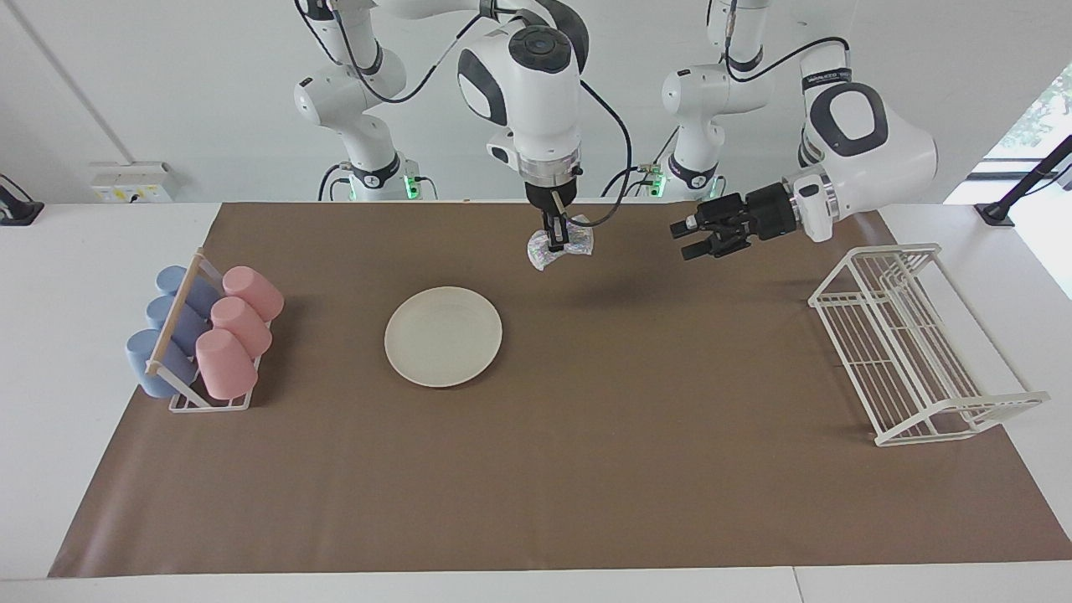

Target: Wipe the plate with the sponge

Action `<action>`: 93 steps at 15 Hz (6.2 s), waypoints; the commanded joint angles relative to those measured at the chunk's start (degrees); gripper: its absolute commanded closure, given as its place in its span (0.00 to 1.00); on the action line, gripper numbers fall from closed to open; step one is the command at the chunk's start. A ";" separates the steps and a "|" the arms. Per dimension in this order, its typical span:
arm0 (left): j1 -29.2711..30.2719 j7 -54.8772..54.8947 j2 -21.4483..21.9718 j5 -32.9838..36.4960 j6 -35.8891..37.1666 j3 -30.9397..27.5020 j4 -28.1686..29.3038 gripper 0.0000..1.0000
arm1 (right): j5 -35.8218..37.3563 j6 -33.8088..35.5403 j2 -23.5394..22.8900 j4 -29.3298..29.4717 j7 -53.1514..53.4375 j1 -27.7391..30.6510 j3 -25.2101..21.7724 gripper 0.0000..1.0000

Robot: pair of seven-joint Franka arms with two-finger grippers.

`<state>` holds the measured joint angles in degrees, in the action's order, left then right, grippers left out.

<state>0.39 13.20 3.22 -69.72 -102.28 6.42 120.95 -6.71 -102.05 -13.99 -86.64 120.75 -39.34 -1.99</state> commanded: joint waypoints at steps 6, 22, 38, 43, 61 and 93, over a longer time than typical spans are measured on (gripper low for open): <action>-11.98 4.47 -0.76 -7.62 -6.52 -0.36 4.03 0.00 | 1.70 -0.17 -1.04 0.86 1.33 0.93 0.32 1.00; -13.66 3.42 -0.49 -8.77 -6.35 -0.36 4.29 1.00 | 1.71 -0.17 -1.04 0.68 1.33 1.11 0.32 1.00; -10.94 -2.46 -0.67 -5.62 -6.61 -0.97 2.54 1.00 | 2.50 5.88 2.47 0.59 -54.84 17.61 -0.03 0.00; -8.04 -16.68 -1.11 12.90 -6.61 -0.89 -4.48 1.00 | 2.67 12.12 6.86 0.59 -87.38 30.19 -0.20 0.00; -9.18 -29.72 -2.69 85.94 6.12 -0.27 -17.94 1.00 | 6.27 20.93 15.48 -3.71 -110.46 34.07 -0.12 0.00; -9.27 -50.02 -25.10 134.14 8.51 -0.80 -22.44 1.00 | 5.92 18.90 15.31 -5.21 -119.43 35.83 -3.45 0.00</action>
<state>-9.22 -35.05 -22.52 65.03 -92.01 5.59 96.61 -1.11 -82.57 0.30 -90.29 1.71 -3.61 -5.51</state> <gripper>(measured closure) 0.956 0.000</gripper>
